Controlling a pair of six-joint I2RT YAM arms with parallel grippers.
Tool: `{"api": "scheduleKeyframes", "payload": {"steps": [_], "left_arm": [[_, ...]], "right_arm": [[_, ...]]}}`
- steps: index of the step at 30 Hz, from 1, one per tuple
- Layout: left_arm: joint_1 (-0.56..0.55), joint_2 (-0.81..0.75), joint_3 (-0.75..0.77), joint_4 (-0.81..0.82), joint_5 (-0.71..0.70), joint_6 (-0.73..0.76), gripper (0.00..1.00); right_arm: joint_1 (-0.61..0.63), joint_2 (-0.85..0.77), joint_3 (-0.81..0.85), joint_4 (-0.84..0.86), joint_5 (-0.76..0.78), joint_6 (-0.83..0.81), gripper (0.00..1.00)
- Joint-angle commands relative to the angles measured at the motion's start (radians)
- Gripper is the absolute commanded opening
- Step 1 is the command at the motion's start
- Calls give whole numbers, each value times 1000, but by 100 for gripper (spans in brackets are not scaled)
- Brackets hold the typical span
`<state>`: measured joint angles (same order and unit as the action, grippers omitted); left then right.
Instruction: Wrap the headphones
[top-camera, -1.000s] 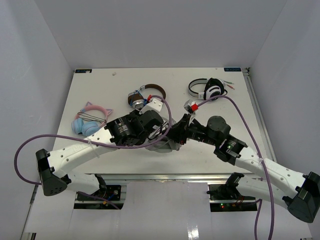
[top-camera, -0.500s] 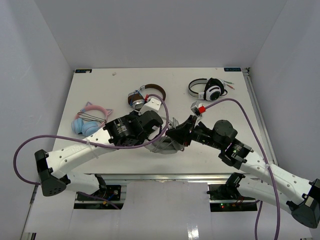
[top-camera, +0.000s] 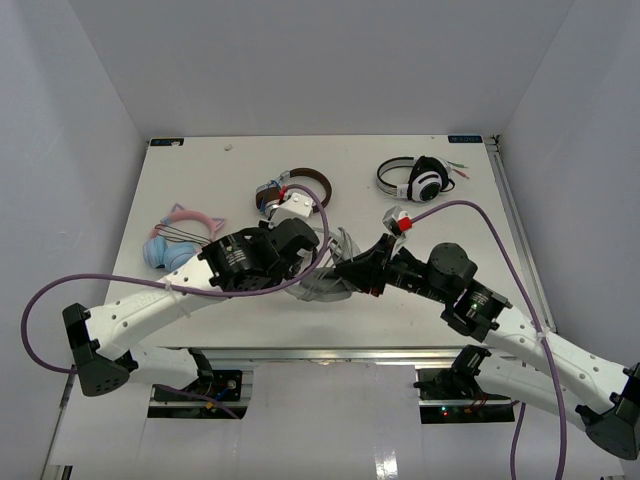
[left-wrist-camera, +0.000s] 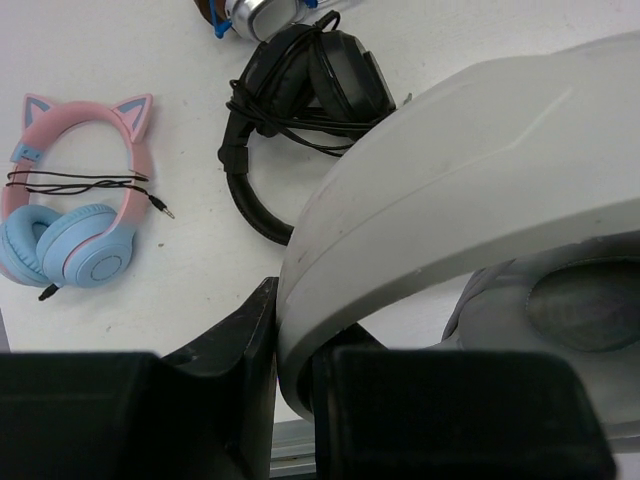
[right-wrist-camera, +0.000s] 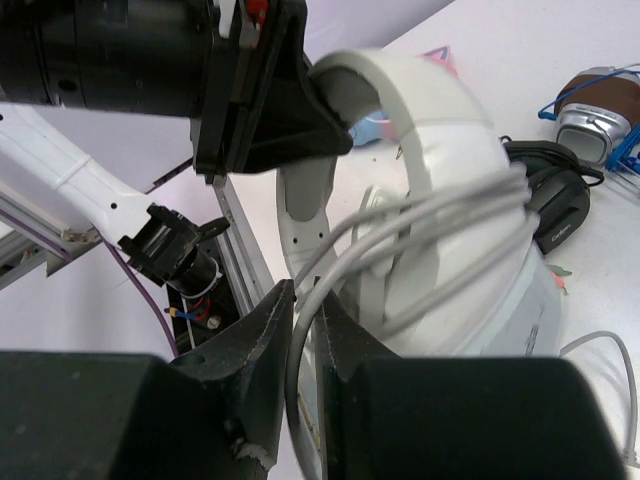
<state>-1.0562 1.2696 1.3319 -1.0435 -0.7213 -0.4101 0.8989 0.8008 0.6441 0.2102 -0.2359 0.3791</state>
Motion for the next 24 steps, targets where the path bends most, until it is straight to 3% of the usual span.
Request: {"api": "scheduleKeyframes", "payload": {"steps": [1, 11, 24], "left_arm": [[19, -92, 77, 111, -26, -72, 0], [28, -123, 53, 156, -10, -92, 0], [33, -160, 18, 252, 16, -129, 0]], "right_arm": [[6, -23, 15, -113, -1, -49, 22], [18, 12, -6, -51, -20, -32, 22], [150, 42, -18, 60, 166, -24, 21]]}}
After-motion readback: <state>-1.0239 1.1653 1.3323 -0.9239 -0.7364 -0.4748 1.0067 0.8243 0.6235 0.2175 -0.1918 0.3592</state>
